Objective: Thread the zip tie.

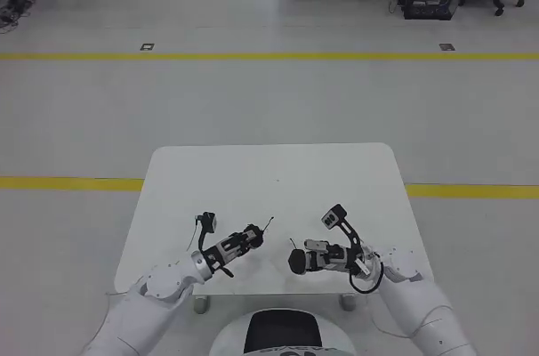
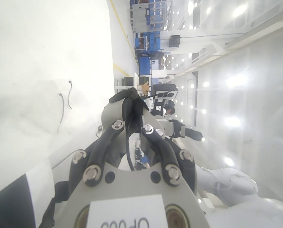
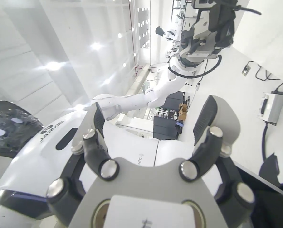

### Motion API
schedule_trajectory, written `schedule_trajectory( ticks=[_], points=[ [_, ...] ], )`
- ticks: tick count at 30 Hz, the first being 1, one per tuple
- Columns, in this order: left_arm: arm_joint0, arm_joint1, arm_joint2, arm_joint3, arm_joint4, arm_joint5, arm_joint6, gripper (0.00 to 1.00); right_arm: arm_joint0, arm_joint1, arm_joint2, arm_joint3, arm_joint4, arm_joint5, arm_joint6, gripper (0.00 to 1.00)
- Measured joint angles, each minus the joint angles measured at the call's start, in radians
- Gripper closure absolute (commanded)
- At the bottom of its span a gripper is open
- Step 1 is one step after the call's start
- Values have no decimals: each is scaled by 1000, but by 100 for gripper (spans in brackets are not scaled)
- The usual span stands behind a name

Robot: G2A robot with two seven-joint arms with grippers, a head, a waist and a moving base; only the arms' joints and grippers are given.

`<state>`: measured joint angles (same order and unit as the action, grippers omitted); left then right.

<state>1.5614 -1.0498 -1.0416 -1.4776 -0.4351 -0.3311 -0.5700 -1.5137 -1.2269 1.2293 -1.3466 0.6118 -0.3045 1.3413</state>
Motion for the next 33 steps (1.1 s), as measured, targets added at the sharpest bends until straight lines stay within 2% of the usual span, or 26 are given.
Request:
schedule_trajectory(
  ticks=[3,6,9,15,21,33],
  points=[
    [-10,-3,5,25,-117,-9,-93,100,19,2,-4,45,70,21,52,0],
    [-26,-7,3,56,-228,-9,-181,100,35,8,-37,63,118,32,49,0],
    [-42,-11,3,78,-306,-9,-242,100,52,20,-74,81,160,39,49,0],
    [-57,-19,9,106,-376,-9,-315,100,97,41,-141,130,223,24,49,0],
    [-63,-18,1,109,-380,-9,-337,100,135,56,-184,155,255,-2,49,0],
    [-62,-19,5,105,-385,-3,-329,100,130,55,-185,146,254,3,31,0]
  ],
)
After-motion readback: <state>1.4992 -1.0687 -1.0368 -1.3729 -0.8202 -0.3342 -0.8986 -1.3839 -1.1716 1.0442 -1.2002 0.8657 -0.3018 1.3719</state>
